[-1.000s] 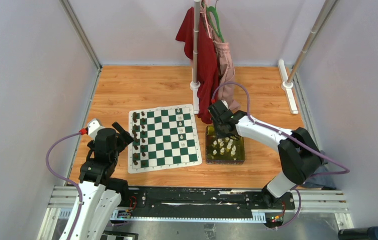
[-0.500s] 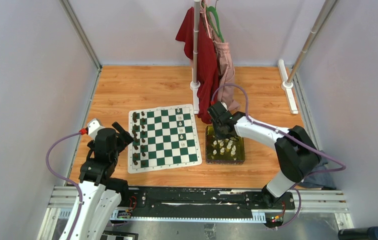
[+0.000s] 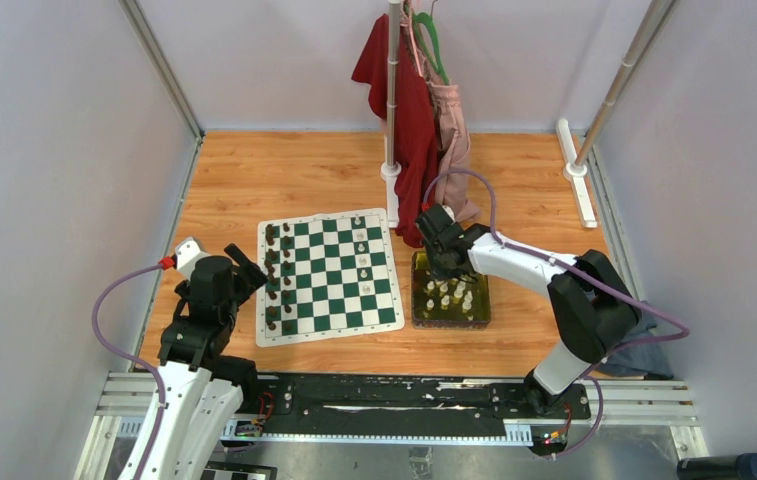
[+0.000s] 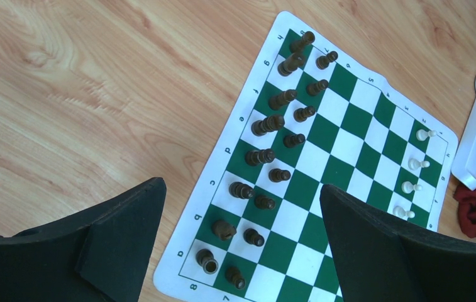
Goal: Set up the chess pieces on the board
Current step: Pick up the chess piece from the storage box, then place the chess piece on the chessboard, then pick up the chess piece from the storage box.
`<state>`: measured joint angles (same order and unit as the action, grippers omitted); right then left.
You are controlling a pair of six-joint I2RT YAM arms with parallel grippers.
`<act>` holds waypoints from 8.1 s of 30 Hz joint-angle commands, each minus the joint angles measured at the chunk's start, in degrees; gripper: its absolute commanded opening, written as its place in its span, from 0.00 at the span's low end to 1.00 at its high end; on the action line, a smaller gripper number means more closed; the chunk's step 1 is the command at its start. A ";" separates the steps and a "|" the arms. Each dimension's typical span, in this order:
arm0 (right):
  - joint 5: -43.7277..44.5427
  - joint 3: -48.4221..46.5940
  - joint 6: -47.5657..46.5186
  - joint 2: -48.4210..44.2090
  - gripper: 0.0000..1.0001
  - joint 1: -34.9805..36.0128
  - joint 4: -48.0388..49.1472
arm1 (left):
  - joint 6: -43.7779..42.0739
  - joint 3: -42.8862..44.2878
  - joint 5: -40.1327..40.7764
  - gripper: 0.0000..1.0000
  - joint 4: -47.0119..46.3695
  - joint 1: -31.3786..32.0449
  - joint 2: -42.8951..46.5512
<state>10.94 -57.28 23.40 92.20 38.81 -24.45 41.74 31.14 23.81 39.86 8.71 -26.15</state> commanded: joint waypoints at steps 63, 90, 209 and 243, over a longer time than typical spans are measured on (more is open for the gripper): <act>2.88 -31.83 -9.22 13.00 0.00 11.78 -15.91 | 0.54 -0.71 2.09 1.00 -0.11 -0.27 2.02; -5.17 -42.07 -11.36 27.61 0.00 9.12 -15.57 | -0.25 -1.56 2.66 1.00 -1.31 -0.27 1.11; 2.53 -5.77 -0.81 -5.43 0.35 9.07 -9.24 | -2.62 -3.19 4.25 1.00 -3.99 -0.27 -1.22; -0.43 -2.62 -1.81 1.02 0.34 4.53 -3.63 | -2.76 -2.92 4.57 1.00 -3.58 -0.27 -1.09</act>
<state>10.79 -60.77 21.67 92.27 44.31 -28.23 39.38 28.36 27.38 36.49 8.71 -27.68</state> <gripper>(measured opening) 0.347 0.998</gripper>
